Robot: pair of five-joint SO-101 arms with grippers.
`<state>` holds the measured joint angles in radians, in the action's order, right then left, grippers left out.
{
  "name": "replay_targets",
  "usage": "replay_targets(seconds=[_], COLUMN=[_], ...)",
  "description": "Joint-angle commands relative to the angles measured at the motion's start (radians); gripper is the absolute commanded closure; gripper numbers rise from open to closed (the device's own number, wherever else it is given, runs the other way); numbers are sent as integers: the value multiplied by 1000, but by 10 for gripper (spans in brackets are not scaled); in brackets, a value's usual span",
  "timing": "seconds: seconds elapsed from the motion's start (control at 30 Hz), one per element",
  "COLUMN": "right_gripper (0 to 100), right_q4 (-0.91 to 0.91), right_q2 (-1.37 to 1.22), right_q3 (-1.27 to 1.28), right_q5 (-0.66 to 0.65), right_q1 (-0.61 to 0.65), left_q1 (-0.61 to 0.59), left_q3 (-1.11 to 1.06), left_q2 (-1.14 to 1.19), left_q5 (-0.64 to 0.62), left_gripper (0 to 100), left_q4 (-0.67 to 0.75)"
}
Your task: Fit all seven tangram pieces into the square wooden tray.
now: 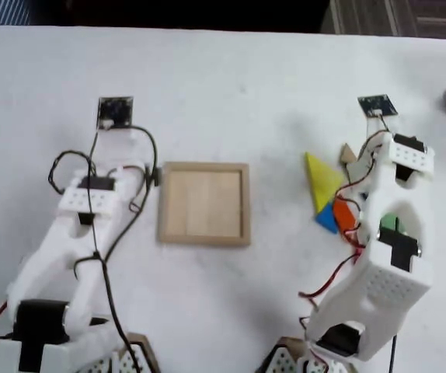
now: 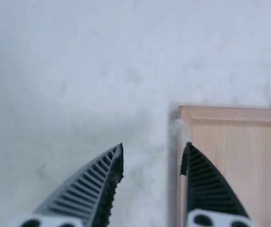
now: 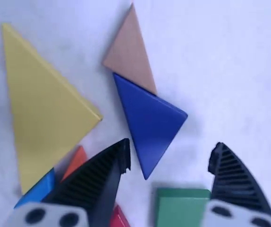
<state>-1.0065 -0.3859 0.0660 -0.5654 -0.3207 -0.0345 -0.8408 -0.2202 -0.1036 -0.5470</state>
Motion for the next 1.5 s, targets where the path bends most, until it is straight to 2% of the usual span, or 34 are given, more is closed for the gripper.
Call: replay_targets(seconds=[0.0,0.23,0.4,0.63,0.87,1.1,1.33,1.47], right_gripper=[727,727,727,730,865,858,930,936], right_q4=[2,-8,-105,-84,-73,-79,-105,-150], right_q2=[28,-122,-197,-239,-245,-243,-223,-188], right_q3=[-103,-227,-292,-296,-296,-296,-307,-313], right_q5=[6,5,0,0,0,-2,0,0], right_q1=[19,65,82,81,79,79,64,62], left_q1=[-5,-5,-5,-5,-5,-5,-5,-5], left_q3=[12,11,12,15,15,15,15,15], left_q2=[-48,-48,-48,-48,-48,-48,-48,-48], left_q5=[14,14,14,14,14,14,14,14], left_gripper=[789,789,789,789,789,789,789,789], left_q4=[18,17,17,17,17,17,17,17])
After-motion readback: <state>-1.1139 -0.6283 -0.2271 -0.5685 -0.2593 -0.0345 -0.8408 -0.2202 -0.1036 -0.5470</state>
